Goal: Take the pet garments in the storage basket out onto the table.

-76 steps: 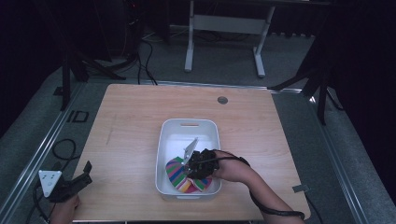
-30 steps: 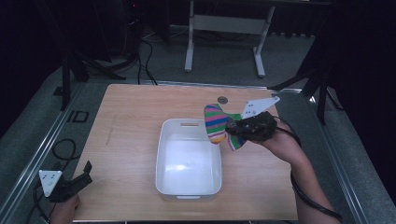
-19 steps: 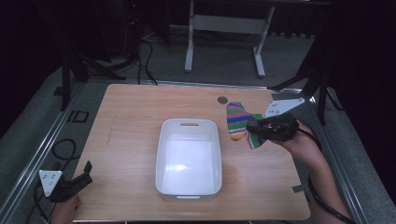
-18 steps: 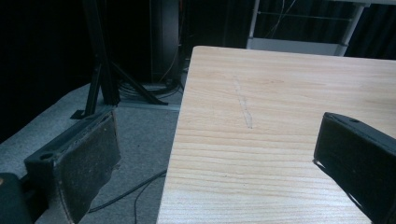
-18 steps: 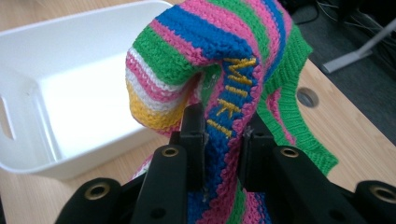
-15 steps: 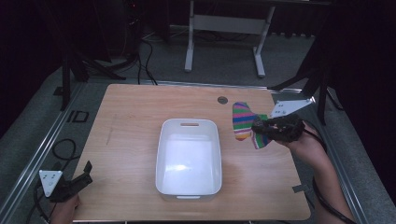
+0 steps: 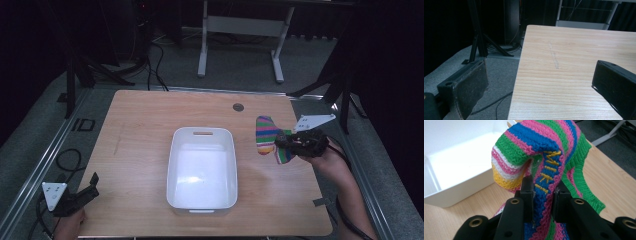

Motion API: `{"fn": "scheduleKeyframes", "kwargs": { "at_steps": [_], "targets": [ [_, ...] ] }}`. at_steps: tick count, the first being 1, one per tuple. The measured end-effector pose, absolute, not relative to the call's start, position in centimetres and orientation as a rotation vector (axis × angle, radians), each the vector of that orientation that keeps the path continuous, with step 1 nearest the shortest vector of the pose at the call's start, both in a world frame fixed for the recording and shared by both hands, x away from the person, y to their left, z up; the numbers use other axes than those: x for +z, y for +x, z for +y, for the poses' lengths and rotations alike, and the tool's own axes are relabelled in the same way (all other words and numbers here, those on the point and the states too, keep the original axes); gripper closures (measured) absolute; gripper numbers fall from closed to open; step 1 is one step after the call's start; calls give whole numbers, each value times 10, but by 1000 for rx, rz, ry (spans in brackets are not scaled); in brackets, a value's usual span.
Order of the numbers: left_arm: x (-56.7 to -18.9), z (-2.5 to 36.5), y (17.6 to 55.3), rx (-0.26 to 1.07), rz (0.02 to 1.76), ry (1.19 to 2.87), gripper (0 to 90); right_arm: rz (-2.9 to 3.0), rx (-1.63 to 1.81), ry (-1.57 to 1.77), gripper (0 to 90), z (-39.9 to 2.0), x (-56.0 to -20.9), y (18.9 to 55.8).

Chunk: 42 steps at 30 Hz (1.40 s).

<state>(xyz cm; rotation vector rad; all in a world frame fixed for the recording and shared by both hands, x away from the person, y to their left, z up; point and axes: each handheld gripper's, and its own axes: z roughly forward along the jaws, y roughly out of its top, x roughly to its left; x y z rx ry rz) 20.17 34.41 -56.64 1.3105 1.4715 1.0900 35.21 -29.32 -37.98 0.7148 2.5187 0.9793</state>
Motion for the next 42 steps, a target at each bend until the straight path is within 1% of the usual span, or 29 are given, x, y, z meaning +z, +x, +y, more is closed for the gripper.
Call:
{"fn": "scheduleKeyframes", "kwargs": {
  "at_steps": [3,11,16,30,32,38,42],
  "targets": [
    [-566,344,202,1091,1471,1311,9,2525,986,731,747,-295,-387,354],
    [-566,344,202,1093,1472,1313,9,2542,976,796,744,-299,-426,363],
    [-566,344,202,1093,1473,1312,9,2549,958,822,744,-299,-444,369],
    [-566,344,202,1094,1470,1314,9,2567,938,874,740,-289,-492,386],
    [-566,344,201,1095,1470,1314,9,2577,943,896,737,-286,-506,390],
    [-566,344,202,1094,1473,1312,9,2597,901,893,735,-278,-524,393],
    [-566,344,202,1095,1473,1312,9,2597,907,901,733,-276,-528,394]
  ]
}}
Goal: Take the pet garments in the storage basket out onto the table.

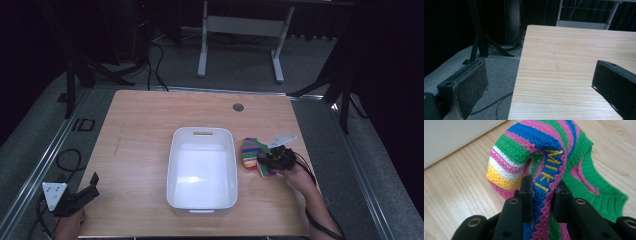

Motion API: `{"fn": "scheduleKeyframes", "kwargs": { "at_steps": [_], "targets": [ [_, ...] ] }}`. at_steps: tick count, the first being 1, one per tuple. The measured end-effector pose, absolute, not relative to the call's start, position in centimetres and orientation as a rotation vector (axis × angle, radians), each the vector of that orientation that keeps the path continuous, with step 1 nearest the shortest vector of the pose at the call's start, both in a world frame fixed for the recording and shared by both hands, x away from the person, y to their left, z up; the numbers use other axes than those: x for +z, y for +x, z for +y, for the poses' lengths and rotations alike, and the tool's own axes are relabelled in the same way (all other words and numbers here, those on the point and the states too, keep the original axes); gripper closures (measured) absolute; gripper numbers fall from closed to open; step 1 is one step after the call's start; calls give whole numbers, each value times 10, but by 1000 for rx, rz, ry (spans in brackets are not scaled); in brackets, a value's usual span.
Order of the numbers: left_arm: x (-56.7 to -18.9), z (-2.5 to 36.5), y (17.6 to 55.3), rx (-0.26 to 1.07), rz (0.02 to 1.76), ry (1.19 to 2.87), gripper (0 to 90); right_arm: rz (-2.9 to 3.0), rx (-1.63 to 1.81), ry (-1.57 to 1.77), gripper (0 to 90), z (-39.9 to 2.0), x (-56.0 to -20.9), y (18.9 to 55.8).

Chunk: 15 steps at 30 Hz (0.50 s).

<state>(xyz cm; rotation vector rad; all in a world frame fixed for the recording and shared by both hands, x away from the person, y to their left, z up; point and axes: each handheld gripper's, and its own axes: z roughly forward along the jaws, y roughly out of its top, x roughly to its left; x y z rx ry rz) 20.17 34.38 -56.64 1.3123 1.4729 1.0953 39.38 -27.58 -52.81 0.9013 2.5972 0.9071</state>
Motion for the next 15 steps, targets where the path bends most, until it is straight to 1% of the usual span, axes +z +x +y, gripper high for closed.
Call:
{"fn": "scheduleKeyframes", "kwargs": {
  "at_steps": [3,5,10,15],
  "targets": [
    [-566,344,202,1096,1472,1313,9,2585,917,919,728,-274,-531,394],
    [-566,344,202,1095,1471,1314,9,2589,910,926,706,-274,-530,394],
    [-566,344,202,1095,1473,1312,9,2612,907,909,511,-273,-523,392],
    [-566,344,201,1094,1472,1312,9,2583,916,884,425,-278,-506,386]
  ]
}}
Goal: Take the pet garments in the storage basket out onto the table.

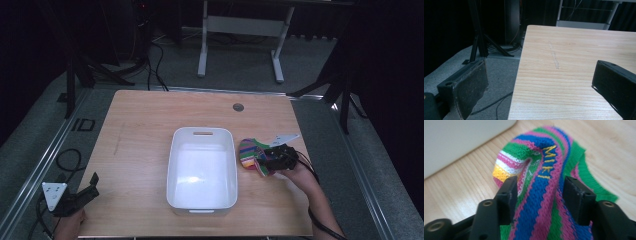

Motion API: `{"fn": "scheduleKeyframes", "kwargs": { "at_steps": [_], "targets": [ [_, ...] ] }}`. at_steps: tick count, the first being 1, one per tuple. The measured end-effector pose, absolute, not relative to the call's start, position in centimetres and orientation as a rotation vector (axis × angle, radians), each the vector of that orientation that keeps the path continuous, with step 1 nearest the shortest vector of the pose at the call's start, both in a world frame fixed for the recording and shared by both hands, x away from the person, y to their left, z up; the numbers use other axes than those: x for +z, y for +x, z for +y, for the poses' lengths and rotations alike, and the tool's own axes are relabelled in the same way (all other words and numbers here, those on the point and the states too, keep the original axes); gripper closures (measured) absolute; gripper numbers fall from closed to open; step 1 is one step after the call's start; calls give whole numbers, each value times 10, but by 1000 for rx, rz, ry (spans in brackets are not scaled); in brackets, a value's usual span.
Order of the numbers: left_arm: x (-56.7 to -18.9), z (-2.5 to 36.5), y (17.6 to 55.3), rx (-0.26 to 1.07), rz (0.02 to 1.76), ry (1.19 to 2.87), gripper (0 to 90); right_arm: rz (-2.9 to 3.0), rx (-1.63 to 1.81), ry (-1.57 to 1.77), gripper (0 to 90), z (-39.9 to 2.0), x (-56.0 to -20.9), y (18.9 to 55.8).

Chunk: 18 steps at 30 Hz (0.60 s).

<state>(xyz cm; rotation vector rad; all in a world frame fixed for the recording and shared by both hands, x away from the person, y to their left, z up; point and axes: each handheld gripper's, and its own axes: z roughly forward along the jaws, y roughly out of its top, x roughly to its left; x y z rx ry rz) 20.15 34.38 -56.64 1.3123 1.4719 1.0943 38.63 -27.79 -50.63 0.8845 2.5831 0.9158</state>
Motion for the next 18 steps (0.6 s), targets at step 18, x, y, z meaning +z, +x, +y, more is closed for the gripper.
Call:
{"fn": "scheduleKeyframes", "kwargs": {
  "at_steps": [18],
  "targets": [
    [-566,344,201,1088,1478,1307,9,2319,1044,1009,120,-312,-482,360]
  ]
}}
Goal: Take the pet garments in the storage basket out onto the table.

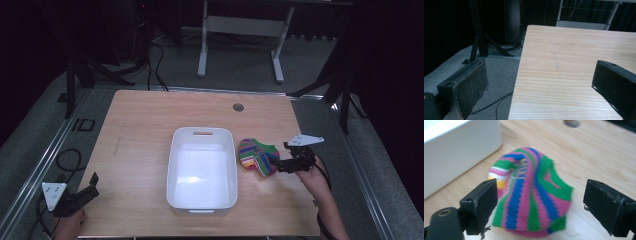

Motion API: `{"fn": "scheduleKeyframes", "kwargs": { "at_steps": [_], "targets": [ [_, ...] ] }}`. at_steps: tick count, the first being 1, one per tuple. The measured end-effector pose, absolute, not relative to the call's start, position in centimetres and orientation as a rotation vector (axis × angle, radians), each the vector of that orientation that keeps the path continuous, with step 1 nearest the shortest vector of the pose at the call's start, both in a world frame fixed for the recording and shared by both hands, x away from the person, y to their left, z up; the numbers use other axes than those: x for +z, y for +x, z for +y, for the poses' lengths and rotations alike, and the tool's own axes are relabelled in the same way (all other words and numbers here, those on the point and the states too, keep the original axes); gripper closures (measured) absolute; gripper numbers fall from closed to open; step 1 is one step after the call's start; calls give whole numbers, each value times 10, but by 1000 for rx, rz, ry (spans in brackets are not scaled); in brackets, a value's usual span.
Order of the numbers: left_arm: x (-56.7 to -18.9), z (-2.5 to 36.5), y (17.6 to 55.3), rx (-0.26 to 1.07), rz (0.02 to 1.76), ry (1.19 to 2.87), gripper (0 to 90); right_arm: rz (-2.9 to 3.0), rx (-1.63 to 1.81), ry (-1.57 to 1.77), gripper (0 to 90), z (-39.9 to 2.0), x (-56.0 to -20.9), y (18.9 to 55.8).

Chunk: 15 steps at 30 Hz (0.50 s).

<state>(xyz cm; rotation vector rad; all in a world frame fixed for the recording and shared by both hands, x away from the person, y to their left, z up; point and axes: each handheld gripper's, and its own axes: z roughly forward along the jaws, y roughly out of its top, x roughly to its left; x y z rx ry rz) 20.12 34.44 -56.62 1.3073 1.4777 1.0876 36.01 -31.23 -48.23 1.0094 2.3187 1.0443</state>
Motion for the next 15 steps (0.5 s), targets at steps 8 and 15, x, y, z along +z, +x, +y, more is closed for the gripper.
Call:
{"fn": "scheduleKeyframes", "kwargs": {
  "at_steps": [8,15],
  "targets": [
    [-566,344,201,1088,1478,1307,9,2118,1068,1112,122,-345,-500,347],
    [-566,344,201,1089,1479,1305,9,2033,1055,1221,122,-367,-520,334]
  ]
}}
